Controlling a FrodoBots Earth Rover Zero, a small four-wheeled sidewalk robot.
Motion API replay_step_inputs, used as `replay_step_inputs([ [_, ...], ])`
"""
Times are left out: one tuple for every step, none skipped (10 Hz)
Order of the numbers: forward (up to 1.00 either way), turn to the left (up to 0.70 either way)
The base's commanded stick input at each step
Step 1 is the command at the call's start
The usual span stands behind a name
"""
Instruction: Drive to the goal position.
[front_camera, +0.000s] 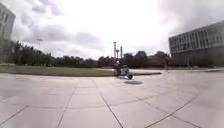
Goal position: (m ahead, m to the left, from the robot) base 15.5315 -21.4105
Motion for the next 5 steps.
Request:
replay_step_inputs([
  [0.00,-0.70],
  [0.00,-0.70],
  [0.00,-0.70],
  [0.00,-0.70],
  [0.00,-0.70],
])
